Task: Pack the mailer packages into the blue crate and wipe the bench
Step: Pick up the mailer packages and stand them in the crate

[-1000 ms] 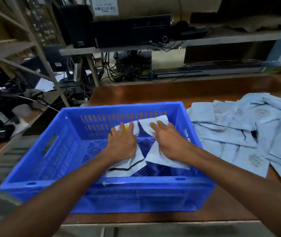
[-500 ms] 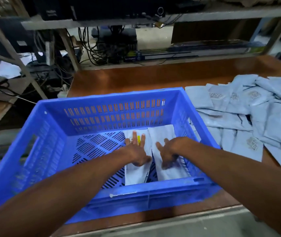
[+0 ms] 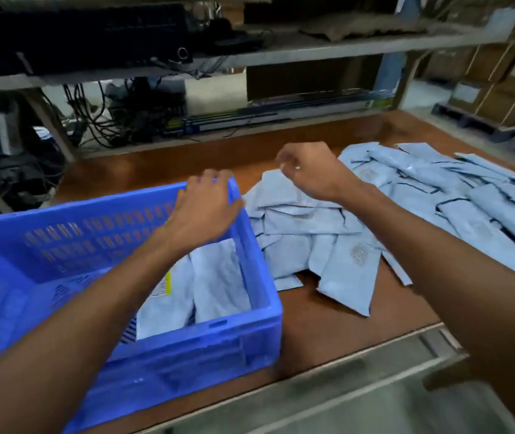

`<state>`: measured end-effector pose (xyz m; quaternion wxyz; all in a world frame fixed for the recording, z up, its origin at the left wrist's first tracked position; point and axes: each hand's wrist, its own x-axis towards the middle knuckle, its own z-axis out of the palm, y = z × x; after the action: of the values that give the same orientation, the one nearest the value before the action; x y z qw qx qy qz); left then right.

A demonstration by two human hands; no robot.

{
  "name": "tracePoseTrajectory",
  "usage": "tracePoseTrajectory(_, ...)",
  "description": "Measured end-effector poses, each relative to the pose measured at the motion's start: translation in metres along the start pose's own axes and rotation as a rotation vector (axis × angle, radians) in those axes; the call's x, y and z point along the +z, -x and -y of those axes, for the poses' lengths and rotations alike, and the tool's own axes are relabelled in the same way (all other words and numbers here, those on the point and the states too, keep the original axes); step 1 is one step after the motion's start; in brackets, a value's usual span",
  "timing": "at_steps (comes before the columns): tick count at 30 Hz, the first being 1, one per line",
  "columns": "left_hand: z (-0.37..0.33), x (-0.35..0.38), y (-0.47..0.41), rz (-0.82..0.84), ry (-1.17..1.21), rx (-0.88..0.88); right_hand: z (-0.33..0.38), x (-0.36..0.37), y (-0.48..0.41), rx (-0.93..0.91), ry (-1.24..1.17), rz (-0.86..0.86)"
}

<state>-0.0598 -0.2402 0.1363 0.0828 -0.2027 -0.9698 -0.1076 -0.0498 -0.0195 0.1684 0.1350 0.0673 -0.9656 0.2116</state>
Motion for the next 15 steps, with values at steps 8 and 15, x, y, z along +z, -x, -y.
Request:
tracePoseTrajectory(8,-0.187,0.097,-0.020,0.358,-0.160,0.005,-0.153,0.058,0.105,0.328,0.079,0.275)
tracePoseTrajectory(15,-0.187,0.194,0.006,0.322,-0.239,0.018,-0.197,0.100,0.171,0.174,0.173,0.329)
